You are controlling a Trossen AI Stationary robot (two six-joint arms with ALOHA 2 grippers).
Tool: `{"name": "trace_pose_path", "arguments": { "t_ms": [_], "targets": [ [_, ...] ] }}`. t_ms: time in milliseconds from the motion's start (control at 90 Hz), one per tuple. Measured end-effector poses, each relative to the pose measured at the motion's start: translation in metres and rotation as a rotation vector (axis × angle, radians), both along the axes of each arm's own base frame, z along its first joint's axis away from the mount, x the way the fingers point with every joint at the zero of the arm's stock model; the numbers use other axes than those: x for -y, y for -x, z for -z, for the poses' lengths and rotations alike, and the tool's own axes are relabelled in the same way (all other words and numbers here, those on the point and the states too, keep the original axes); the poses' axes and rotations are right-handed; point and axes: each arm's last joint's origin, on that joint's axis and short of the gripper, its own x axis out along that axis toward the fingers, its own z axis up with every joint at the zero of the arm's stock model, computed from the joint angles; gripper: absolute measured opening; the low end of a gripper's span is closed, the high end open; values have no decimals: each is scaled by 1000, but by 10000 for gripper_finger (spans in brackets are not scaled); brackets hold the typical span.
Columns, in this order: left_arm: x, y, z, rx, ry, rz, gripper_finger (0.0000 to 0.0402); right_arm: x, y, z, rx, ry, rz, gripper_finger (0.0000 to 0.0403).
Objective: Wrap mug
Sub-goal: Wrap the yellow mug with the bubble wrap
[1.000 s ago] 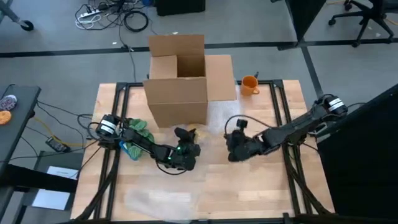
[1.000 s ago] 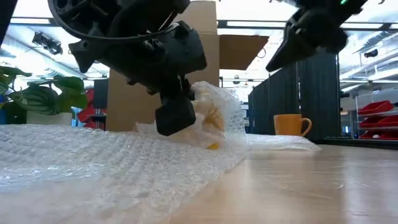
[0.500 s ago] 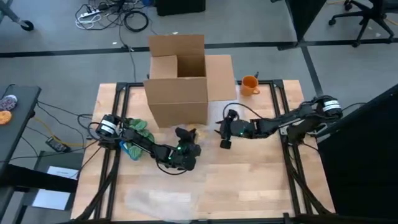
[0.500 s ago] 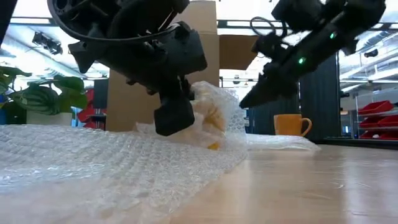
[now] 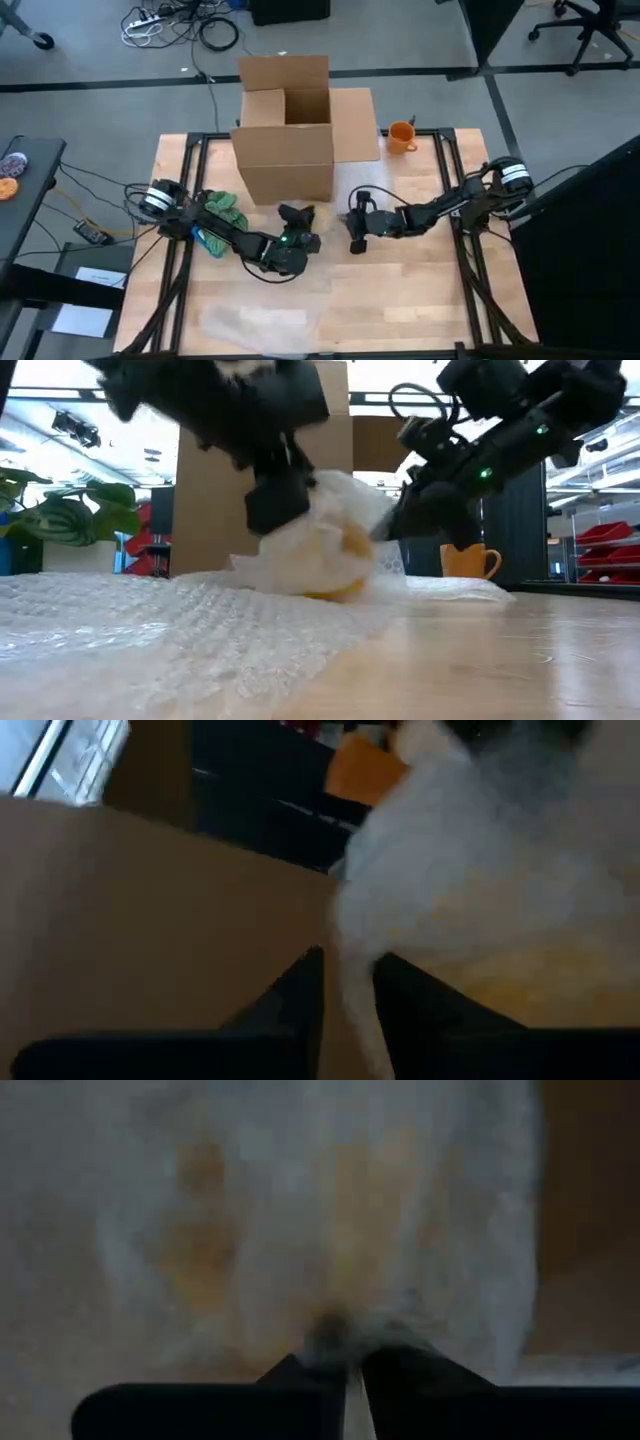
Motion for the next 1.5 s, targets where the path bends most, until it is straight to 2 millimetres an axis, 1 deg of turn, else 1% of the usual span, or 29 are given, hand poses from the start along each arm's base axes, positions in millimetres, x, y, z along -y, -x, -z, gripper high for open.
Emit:
{"name": "trace_pose_path", "arguments": {
  "t_ms": [144,244,389,544,633,733,811,856,978,1100,1167,1278,1389,1500],
  "targets": [
    [3,12,-26,75,53,29,111,-10,2,0,3,-4,-27,0],
    [5,20,-33,68,68,42,117,-12,2,0,4,-6,-31,0],
    [8,30,-28,7,64,52,117,-15,3,0,7,-5,-37,0],
    [21,42,-21,-4,101,87,117,-25,6,-2,17,-36,-61,0],
    [31,50,-16,41,202,120,117,-34,10,-2,9,-62,-84,0],
    [38,54,-9,85,367,149,117,-43,13,-4,15,-100,-101,0],
    [42,52,4,114,484,147,117,-49,15,-4,29,-145,-112,0],
    [45,50,15,104,511,143,117,-51,15,-4,32,-180,-128,0],
    [51,42,49,66,523,120,117,-53,14,-5,47,-270,-157,0],
    [51,33,74,45,517,97,117,-53,13,-7,66,-307,-168,0],
    [50,27,78,56,522,88,117,-55,13,-8,81,-331,-190,0],
    [48,19,78,73,526,75,117,-56,8,-7,122,-364,-222,0],
    [43,13,76,83,529,60,117,-60,-3,6,116,-374,-238,0],
    [42,9,73,88,530,53,117,-63,-20,19,102,-369,-225,0]
  ]
}}
